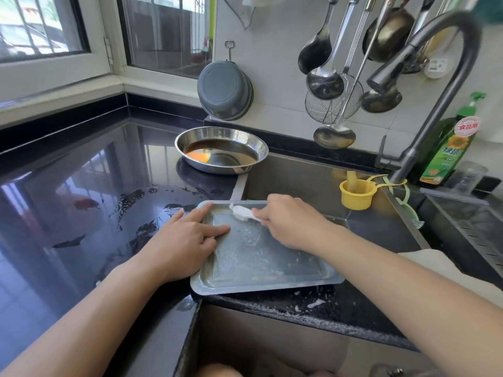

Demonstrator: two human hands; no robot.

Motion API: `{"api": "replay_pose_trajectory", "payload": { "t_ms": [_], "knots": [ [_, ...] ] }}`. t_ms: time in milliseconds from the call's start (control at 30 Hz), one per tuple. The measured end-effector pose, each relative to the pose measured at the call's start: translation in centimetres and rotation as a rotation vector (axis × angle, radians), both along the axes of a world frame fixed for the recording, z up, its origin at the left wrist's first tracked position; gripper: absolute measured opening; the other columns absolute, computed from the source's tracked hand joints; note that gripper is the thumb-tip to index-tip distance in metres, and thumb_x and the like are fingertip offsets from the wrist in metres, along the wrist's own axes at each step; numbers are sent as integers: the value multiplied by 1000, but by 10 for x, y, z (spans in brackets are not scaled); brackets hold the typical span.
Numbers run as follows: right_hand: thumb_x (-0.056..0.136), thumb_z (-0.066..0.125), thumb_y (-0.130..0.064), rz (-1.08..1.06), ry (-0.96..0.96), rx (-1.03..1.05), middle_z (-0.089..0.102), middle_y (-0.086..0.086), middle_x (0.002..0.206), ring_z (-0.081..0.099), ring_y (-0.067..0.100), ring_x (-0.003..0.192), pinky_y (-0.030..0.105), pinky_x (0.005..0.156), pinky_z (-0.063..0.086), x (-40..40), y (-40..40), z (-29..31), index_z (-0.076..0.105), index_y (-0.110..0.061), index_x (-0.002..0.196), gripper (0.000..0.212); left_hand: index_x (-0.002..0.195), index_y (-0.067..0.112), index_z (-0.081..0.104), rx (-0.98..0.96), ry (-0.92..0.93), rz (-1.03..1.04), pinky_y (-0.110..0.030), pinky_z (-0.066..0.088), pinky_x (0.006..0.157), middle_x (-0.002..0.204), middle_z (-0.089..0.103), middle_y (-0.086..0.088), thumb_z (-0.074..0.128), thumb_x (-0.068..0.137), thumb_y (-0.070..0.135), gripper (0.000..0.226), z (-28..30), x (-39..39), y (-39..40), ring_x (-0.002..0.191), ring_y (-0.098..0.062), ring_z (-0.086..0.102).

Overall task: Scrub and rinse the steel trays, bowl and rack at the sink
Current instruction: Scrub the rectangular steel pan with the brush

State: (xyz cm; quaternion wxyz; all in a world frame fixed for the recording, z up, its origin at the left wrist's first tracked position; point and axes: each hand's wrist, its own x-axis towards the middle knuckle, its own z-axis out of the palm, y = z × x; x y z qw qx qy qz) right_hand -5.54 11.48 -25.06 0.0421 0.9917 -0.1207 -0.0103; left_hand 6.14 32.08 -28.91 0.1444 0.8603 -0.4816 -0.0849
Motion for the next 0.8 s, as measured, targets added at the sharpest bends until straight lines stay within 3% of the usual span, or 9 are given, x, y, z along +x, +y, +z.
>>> {"api": "replay_pose_trajectory", "payload": {
  "t_ms": [167, 300, 400, 500, 600, 700, 800],
  "knots": [
    [105, 47, -19, -88, -274, 79, 45, 1, 94, 53, 29, 72, 42, 60, 46, 2, 0, 7, 55, -36, 140, 39, 148, 59, 42, -1, -36, -11, -39, 0, 129, 174, 4, 10, 33, 108, 31, 49, -6, 3, -2, 159, -15, 9],
    [103, 42, -12, -119, -110, 19, 40, 1, 93, 46, 25, 73, 35, 55, 33, 7, 19, 2, 48, -37, 146, 50, 146, 62, 42, -11, -33, 6, -41, 1, 129, 173, 9, 14, 32, 108, 32, 50, -5, -1, -2, 159, -12, 10],
    [100, 42, -9, -221, -85, -39, 43, 2, 93, 49, 26, 76, 36, 62, 39, 1, 0, 7, 52, -31, 144, 50, 145, 62, 43, -21, -26, 19, -42, 3, 129, 172, 10, 16, 32, 107, 33, 49, -7, 0, -1, 159, -11, 10],
    [102, 46, -13, -343, -15, -51, 53, 2, 101, 55, 22, 78, 32, 56, 41, -25, -33, 10, 54, -35, 143, 47, 143, 61, 47, -39, -15, 29, -43, 5, 129, 171, 13, 17, 33, 107, 33, 48, -6, -1, -1, 156, -9, 17],
    [106, 43, -15, -393, 25, -69, 58, 3, 114, 59, 20, 85, 36, 67, 56, -53, -56, 12, 48, -40, 149, 50, 141, 60, 51, -51, 4, 54, -44, 9, 128, 170, 16, 19, 34, 106, 33, 47, -4, -2, 0, 152, -7, 26],
    [107, 43, -12, -406, 42, -15, 52, -2, 101, 51, 10, 71, 25, 53, 42, -64, -70, 17, 47, -39, 149, 51, 141, 59, 52, -55, 6, 53, -44, 11, 128, 170, 18, 18, 34, 107, 33, 47, -4, -2, -1, 150, -7, 28],
    [108, 44, -17, -349, 50, -10, 44, -5, 101, 51, 11, 77, 25, 55, 40, -66, -73, 18, 47, -40, 149, 48, 142, 59, 51, -53, -3, 47, -44, 10, 128, 168, 23, 18, 33, 107, 32, 48, -5, -1, -1, 148, -6, 30]
  ]
}}
